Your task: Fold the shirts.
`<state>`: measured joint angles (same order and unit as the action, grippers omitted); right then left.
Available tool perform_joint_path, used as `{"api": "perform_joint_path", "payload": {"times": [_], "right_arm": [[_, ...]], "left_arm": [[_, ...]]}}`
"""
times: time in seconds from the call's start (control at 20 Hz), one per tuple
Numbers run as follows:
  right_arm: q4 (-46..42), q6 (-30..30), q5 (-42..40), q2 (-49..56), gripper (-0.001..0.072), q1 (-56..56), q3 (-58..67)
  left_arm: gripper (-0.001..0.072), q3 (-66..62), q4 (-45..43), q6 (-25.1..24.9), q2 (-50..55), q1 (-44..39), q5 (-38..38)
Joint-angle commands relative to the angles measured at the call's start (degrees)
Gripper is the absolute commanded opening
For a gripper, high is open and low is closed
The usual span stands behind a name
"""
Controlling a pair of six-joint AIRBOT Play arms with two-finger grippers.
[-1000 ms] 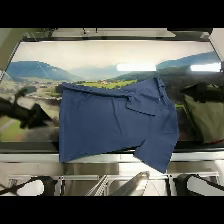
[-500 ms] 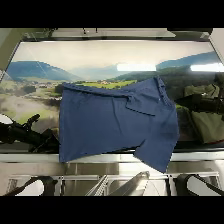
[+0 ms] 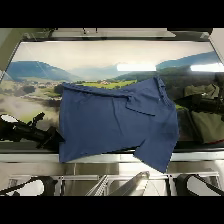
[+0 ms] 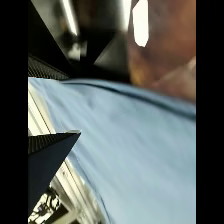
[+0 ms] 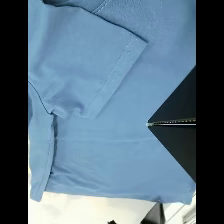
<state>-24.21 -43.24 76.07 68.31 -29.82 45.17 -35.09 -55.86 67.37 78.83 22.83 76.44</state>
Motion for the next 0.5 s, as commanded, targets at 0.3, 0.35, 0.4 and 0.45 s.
{"api": "perform_joint_path", "payload": {"times": [0.3, 0.35, 0.4, 0.45], "right_arm": [[-1.1, -0.2, 0.1, 0.0, 0.0015, -2.4, 0.0], [-2.0, -1.4, 0.2, 0.0, 0.0038, -3.5, 0.0], [-3.0, -2.8, 0.1, 0.0, 0.0161, -4.6, 0.0], [-4.9, -4.5, -0.1, 0.0, 0.0252, -6.0, 0.0]], "left_arm": [[0.0049, -0.1, 4.4, -5.7, 7.4, 0.0, 6.6], [0.0007, -0.1, 4.4, -5.9, 7.7, 0.0, 6.9], [0.0007, -0.1, 4.4, -5.9, 7.6, 0.0, 6.9], [0.0007, -0.1, 4.5, -5.9, 7.5, 0.0, 6.8]]}}
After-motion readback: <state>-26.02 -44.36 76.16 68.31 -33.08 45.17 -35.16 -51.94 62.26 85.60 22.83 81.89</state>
